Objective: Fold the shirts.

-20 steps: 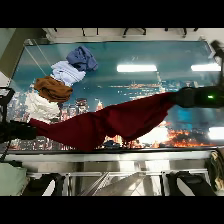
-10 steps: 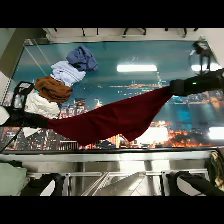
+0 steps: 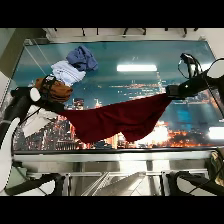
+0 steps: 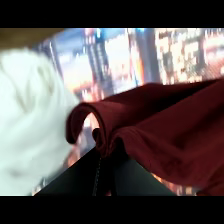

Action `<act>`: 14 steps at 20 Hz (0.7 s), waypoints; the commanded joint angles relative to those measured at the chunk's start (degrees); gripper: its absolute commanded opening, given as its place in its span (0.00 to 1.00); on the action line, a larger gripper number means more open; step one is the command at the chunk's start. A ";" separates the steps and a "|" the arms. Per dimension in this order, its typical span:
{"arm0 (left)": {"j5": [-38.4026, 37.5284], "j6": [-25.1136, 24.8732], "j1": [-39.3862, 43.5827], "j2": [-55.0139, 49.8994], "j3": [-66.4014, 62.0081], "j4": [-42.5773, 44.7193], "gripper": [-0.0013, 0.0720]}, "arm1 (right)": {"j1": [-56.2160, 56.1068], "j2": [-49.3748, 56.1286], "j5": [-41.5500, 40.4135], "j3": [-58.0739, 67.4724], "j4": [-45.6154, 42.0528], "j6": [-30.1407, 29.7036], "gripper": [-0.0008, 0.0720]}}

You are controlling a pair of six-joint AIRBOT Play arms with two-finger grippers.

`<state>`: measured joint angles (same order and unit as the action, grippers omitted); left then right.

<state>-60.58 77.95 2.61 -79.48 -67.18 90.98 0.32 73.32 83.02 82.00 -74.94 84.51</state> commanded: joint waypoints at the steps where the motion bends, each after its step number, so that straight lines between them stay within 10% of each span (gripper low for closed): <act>1: 3.54 -0.02 0.02 -9.66 -8.11 -3.04 0.05 | 0.00 0.33 0.87 0.02 -2.32 1.03 0.05; 2: 3.10 -0.13 -0.33 -11.58 -10.34 -5.86 0.08 | 0.00 0.42 0.87 0.02 -2.27 1.03 0.05; 3: 1.75 -0.07 -0.70 -13.38 -12.70 -8.81 0.68 | -0.02 0.52 1.07 0.02 -2.21 1.05 0.05; 4: -0.11 1.18 -0.85 -14.58 -14.75 -10.10 0.97 | -0.04 0.59 1.36 0.02 -2.23 1.33 0.05; 11: -14.29 -5.66 -8.96 -4.50 -1.20 -24.04 0.97 | -0.07 0.57 1.36 0.02 -0.79 1.42 0.05; 14: -12.13 -10.93 -13.66 -0.72 12.96 -33.35 0.81 | -0.11 0.57 -0.20 0.02 1.64 1.42 0.05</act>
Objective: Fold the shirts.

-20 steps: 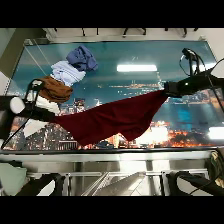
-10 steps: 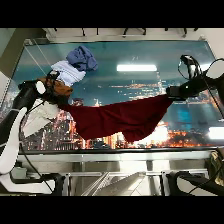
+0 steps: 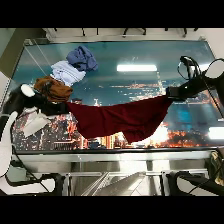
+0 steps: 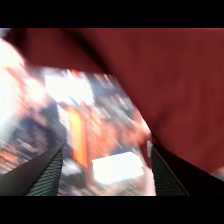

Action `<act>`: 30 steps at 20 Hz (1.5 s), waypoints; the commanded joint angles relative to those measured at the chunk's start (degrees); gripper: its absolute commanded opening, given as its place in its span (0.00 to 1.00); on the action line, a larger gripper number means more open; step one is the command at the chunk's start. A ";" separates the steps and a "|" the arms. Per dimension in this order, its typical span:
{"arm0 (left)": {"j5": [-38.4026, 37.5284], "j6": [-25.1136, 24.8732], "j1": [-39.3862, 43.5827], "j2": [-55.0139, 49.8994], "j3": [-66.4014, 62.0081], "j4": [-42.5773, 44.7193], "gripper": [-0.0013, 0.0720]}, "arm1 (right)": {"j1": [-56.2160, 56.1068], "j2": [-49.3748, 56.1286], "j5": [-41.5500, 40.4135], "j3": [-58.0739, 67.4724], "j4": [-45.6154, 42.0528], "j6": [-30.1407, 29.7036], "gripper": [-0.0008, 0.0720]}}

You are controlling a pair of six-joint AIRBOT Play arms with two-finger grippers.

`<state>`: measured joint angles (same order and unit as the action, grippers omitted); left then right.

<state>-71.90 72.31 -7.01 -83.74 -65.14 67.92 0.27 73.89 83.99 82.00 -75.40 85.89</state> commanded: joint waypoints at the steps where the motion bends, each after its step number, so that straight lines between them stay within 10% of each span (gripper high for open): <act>1: 0.74 -5.60 -5.25 3.04 13.94 -12.07 0.81 | -0.07 0.02 -1.60 0.00 3.15 0.02 0.05; 8: 0.22 -13.05 -2.80 -10.14 17.75 -27.63 0.81 | -0.07 0.00 -1.20 0.02 5.18 0.85 0.05; 10: 1.40 -15.10 -1.11 -10.91 17.75 -29.07 0.54 | -0.09 -0.02 -1.05 0.02 5.20 1.14 0.05; 12: 2.16 -15.28 -0.07 -9.84 17.79 -28.83 0.05 | -0.07 -0.02 -0.98 0.02 5.18 1.14 0.05; 26: -8.52 4.72 -7.69 31.17 -0.50 -28.13 0.05 | 0.00 -14.51 3.87 0.02 3.76 1.99 0.05; 30: -12.48 12.44 -7.69 38.73 -14.19 -13.38 0.05 | 0.00 -25.51 6.82 0.13 0.17 1.99 0.05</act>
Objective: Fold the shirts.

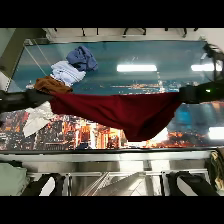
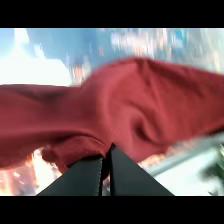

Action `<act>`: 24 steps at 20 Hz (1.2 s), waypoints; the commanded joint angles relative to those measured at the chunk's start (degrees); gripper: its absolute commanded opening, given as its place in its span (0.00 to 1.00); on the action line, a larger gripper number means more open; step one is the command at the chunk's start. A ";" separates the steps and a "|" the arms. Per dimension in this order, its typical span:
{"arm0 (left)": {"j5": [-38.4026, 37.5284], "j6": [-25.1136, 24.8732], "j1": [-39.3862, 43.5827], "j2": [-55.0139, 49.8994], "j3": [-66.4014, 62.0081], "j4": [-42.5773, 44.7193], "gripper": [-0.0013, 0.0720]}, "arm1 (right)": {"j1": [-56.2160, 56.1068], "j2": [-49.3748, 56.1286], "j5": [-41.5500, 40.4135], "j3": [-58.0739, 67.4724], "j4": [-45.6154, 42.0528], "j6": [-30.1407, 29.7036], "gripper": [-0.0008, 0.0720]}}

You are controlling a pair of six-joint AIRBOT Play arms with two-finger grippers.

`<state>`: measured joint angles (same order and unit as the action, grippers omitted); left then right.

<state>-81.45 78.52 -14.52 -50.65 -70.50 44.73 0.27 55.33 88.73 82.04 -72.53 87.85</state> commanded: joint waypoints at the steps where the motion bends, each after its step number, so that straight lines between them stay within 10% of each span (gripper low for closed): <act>1: -5.46 7.26 -0.17 7.39 -12.22 14.60 0.05 | 0.00 -9.70 3.34 0.24 -4.24 0.02 0.05; 10: -23.76 9.70 -0.15 7.17 -39.34 24.33 0.05 | 0.00 -11.43 16.22 33.07 -13.33 -0.42 0.04; 15: -21.24 9.92 0.55 -7.13 -46.62 24.06 0.05 | 0.00 -2.36 13.70 33.07 -13.55 2.86 0.05; 24: -3.52 0.57 19.67 -36.22 -22.53 30.80 0.05 | 0.00 30.51 -8.46 16.52 -12.63 3.52 0.05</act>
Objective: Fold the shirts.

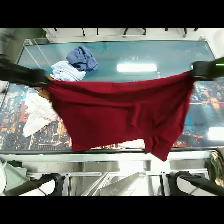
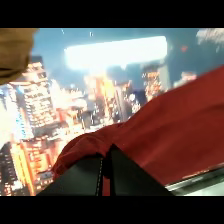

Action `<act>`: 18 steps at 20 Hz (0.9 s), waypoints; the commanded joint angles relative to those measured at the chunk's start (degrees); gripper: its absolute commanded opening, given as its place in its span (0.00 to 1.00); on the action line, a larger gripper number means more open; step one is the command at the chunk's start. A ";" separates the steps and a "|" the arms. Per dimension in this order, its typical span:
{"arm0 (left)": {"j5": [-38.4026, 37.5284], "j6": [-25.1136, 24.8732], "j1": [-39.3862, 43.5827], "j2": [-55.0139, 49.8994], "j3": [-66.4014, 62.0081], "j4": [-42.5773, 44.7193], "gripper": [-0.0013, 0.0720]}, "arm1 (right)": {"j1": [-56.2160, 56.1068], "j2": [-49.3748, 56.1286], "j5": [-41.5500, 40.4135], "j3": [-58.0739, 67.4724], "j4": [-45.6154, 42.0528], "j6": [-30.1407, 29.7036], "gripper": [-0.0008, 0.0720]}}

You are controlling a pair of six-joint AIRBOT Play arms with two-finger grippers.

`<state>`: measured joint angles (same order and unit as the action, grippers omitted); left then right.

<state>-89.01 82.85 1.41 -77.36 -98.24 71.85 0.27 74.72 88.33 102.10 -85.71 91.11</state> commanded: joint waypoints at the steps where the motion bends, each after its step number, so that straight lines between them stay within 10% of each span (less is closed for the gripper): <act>1: 5.40 -4.61 3.69 -13.27 5.99 3.52 0.05 | 0.00 15.28 -8.92 -3.54 1.44 0.24 0.05; 12: 13.40 -4.81 2.86 -21.88 5.95 3.26 0.05 | 0.07 26.64 -35.54 -3.45 4.31 -1.81 0.07; 13: 12.00 -4.76 2.36 -21.24 5.95 3.56 0.31 | 0.33 26.64 -34.95 -3.37 4.33 -1.97 0.28; 14: 10.25 -2.75 1.81 -20.39 5.95 3.54 0.80 | 0.66 26.58 -33.42 -3.19 4.31 -1.95 0.84; 15: 7.52 0.00 1.01 -19.54 6.01 3.48 0.94 | 1.16 26.29 -30.49 -2.84 4.31 -1.99 0.98; 18: 3.54 0.15 -1.99 -12.90 13.46 3.54 0.93 | 3.82 24.13 -15.10 -1.84 6.58 -4.20 0.98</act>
<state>-81.38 81.23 1.63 -94.87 -89.56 75.26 2.24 100.16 62.54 99.68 -81.14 88.99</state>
